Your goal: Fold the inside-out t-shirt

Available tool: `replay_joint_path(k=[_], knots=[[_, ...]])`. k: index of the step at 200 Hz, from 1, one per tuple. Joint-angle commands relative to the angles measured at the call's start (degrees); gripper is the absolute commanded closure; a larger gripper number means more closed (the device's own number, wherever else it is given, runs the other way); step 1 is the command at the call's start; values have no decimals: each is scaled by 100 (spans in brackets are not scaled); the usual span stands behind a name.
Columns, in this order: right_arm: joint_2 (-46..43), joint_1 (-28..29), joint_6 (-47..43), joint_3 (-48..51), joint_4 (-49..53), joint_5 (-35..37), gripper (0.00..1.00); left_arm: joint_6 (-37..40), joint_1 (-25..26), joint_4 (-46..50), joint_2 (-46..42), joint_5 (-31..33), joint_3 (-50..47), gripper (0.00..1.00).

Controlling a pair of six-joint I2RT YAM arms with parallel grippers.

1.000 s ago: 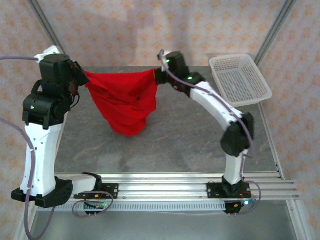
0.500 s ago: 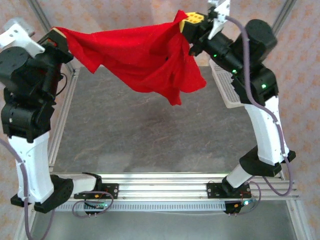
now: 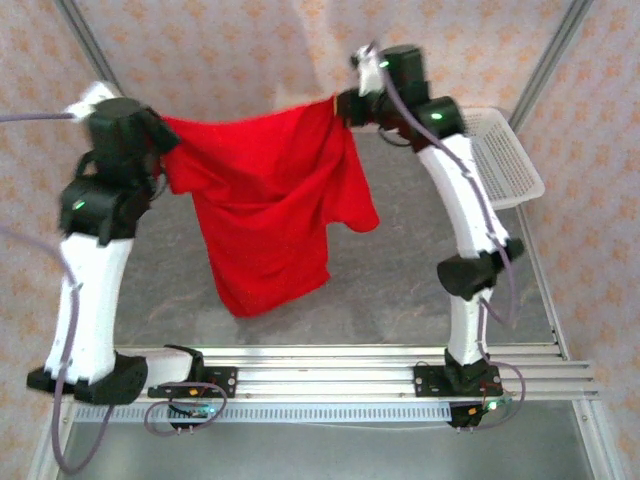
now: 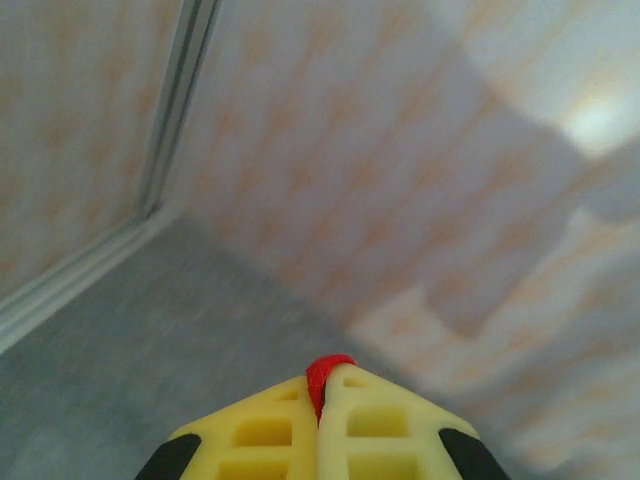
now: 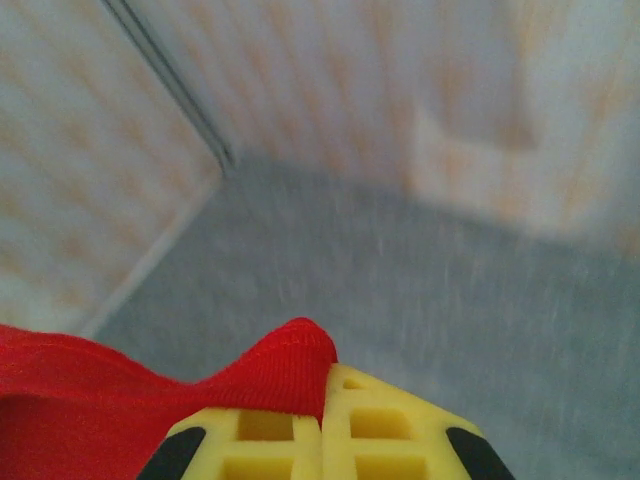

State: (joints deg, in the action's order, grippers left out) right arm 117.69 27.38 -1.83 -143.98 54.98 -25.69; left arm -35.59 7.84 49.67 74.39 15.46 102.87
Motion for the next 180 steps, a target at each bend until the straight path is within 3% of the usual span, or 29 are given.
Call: replay_joint_path(k=[1, 19, 53, 79, 105, 132, 163, 180], knots=[[438, 320, 232, 287, 772, -221, 100, -516, -340, 415, 211, -270, -1316, 100], [842, 374, 540, 263, 550, -413, 100, -954, -830, -236, 187, -784, -2420, 100], [930, 306, 776, 302, 518, 353, 70, -812, -1526, -686, 505, -825, -2998, 100], [257, 6, 991, 1754, -67, 934, 60, -464, -1875, -629, 827, -820, -2851, 100], [-206, -416, 1684, 3232, -1212, 728, 52, -369, -2207, -651, 1034, -1032, -2869, 100], [383, -444, 2087, 3024, -1280, 465, 49, -326, -2287, -759, 1160, -1500, -2917, 89], [1426, -397, 2530, 2217, -1379, 227, 46, -352, -2291, -711, 887, -1371, -2997, 59], [1971, -378, 2614, 1706, -1309, 104, 45, -306, -2287, -531, 685, -1335, -2994, 51]])
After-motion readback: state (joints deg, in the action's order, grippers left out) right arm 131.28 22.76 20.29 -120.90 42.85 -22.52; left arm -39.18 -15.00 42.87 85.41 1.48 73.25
